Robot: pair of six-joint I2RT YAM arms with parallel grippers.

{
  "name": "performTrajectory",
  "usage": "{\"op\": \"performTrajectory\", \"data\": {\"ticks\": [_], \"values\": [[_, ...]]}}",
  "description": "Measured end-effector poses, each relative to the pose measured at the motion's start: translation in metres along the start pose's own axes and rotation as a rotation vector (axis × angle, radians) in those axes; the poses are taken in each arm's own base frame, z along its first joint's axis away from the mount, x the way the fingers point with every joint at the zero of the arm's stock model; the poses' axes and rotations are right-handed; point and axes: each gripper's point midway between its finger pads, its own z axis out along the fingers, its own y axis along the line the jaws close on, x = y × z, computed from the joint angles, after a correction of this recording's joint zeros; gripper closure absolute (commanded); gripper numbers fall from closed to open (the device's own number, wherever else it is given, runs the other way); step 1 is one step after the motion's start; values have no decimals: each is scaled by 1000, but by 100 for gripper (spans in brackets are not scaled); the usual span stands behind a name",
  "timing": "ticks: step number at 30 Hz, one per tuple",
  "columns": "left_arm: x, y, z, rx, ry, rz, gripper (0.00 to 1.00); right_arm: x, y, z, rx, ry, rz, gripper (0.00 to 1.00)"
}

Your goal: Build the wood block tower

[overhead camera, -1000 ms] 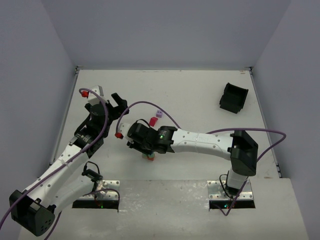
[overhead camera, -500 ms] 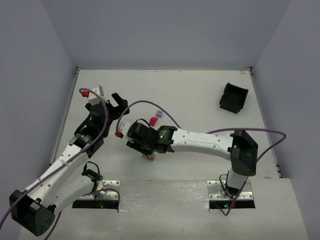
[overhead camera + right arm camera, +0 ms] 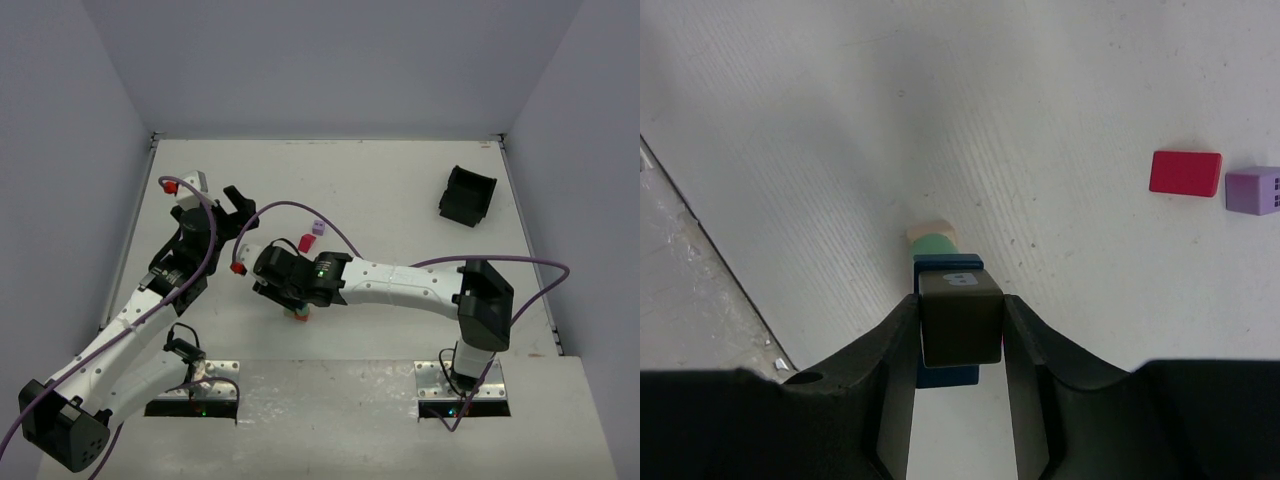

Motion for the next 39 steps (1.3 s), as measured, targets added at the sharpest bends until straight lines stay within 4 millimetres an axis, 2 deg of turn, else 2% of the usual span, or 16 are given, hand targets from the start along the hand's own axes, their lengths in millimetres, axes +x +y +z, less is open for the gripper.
{"op": "performTrajectory", "data": {"ticks": [8, 16, 20, 23, 25, 32, 36, 39], "values": [[0, 0, 0, 2, 1, 0, 0, 0, 0, 0, 1, 1, 5, 58], [-1, -2, 0, 7, -2, -3, 0, -1, 0, 0, 4, 0, 12, 48], [-1, -2, 0, 9, -1, -3, 0, -2, -1, 0, 6, -5, 12, 33], [-1, -2, 0, 9, -1, -3, 0, -6, -1, -1, 4, -15, 13, 8], [-1, -2, 0, 9, -1, -3, 0, -9, 0, -1, -2, -23, 11, 1], [3, -2, 2, 5, 9, 3, 0, -25, 3, -9, -31, -80, 18, 1], [3, -2, 3, 5, 11, 3, 0, -41, -2, -26, -24, -147, 35, 1], [4, -1, 3, 4, 12, 4, 0, -55, -16, -45, 4, -216, 76, 1]]}}
